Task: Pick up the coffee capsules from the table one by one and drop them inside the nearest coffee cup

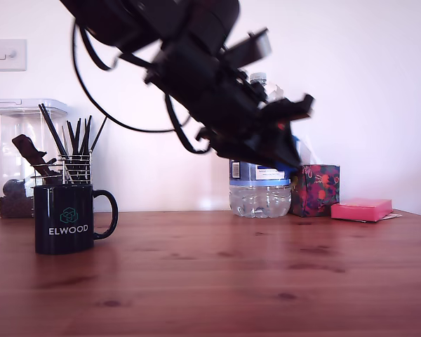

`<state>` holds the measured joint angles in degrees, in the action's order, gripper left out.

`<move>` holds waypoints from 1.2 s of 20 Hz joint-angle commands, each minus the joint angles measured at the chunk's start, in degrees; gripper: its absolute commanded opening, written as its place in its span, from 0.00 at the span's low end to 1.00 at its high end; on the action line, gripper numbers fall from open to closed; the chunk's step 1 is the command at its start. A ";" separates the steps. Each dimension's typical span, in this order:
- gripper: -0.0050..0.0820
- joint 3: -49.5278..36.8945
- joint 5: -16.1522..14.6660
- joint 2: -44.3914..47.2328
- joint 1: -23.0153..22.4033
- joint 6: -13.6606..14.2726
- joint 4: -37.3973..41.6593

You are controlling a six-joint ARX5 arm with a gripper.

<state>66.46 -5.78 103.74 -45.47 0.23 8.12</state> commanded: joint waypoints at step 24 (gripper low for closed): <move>0.24 -28.87 4.96 -31.98 28.39 1.90 5.11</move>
<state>38.65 -0.80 71.99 -17.50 1.78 13.28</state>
